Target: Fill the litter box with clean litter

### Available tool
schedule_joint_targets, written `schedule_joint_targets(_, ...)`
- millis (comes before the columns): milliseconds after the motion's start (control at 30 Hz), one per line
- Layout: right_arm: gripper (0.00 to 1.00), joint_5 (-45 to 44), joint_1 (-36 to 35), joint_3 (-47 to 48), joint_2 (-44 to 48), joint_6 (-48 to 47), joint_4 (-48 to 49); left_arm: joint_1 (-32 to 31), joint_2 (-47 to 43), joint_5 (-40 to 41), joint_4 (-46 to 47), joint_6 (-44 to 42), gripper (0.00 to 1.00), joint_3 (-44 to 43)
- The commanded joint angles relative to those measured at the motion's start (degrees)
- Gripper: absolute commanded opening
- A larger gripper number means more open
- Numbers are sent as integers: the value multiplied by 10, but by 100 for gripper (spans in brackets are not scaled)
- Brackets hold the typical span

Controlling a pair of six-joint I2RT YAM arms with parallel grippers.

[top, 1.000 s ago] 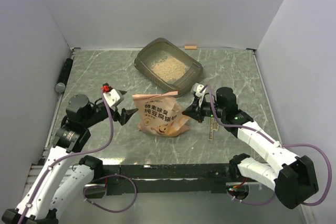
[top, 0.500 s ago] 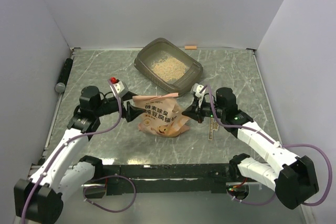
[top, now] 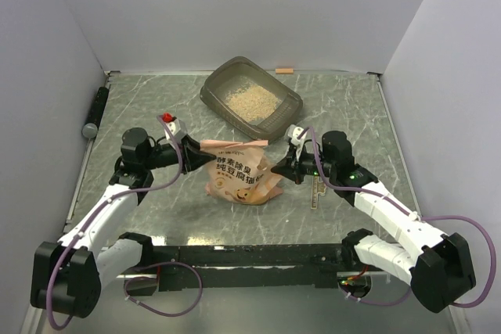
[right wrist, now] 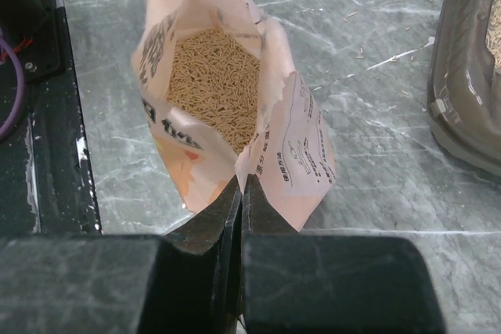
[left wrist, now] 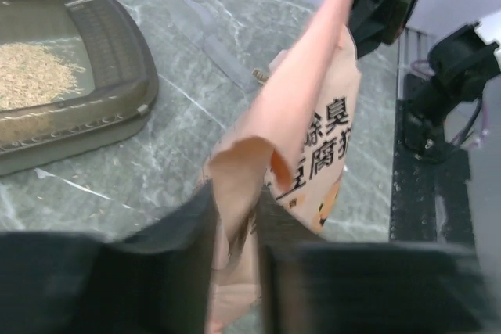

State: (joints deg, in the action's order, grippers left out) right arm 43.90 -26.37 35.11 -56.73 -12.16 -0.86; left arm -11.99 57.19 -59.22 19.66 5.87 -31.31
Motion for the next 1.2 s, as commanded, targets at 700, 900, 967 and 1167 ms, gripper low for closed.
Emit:
schedule_joint_targets(700,72,54,113,-171,70,295,412,13,-60,12,-18,-33,1,10)
schedule_joint_targets(900,72,94,113,-213,85,318,503,12,-63,12,-23,-34,1,8)
schedule_joint_targets(967,71,105,113,-221,84,318,510,12,-63,14,-23,-32,1,8)
schedule_joint_targets(1167,68,111,113,-228,43,346,576,13,-60,14,-22,-31,1,8)
